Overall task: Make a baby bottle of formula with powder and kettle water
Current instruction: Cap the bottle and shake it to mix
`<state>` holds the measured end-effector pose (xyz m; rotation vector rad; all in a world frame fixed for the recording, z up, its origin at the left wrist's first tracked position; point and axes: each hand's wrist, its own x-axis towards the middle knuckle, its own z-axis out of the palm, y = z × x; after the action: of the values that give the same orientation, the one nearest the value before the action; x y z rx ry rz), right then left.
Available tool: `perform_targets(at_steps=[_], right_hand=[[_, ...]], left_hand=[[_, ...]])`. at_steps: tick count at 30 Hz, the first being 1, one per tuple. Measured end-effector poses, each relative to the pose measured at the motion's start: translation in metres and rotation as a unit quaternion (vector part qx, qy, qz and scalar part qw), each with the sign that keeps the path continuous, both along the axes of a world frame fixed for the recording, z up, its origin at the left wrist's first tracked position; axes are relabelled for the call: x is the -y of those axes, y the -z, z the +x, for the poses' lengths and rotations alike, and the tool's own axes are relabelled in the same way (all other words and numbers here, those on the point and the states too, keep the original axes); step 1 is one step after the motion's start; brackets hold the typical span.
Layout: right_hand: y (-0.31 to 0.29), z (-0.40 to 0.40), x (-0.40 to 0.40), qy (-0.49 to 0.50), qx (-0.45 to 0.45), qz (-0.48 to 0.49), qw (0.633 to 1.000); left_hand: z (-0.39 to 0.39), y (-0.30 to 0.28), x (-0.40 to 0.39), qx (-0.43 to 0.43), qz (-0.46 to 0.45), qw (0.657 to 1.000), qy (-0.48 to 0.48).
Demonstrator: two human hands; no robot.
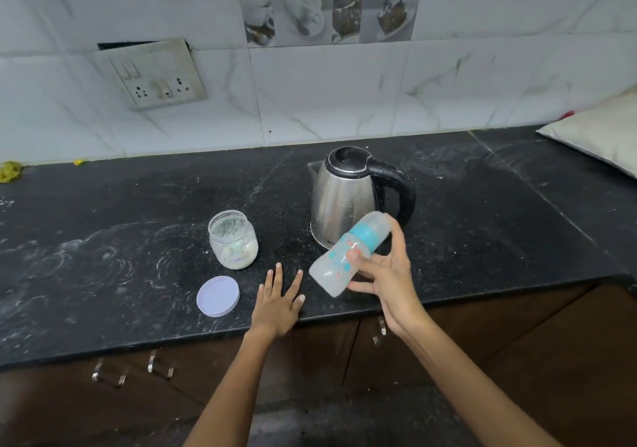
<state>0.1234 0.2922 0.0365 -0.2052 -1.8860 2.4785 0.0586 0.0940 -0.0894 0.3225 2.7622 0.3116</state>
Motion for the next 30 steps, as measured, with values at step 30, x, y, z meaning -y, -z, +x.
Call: perform_targets(at_steps=[30], right_hand=[[0.010,0.009,0.014,-0.076,0.026,0.048,0.996]], left_hand=[[-0.002,0.006,0.002,-0.003,-0.013,1.000,0.011]])
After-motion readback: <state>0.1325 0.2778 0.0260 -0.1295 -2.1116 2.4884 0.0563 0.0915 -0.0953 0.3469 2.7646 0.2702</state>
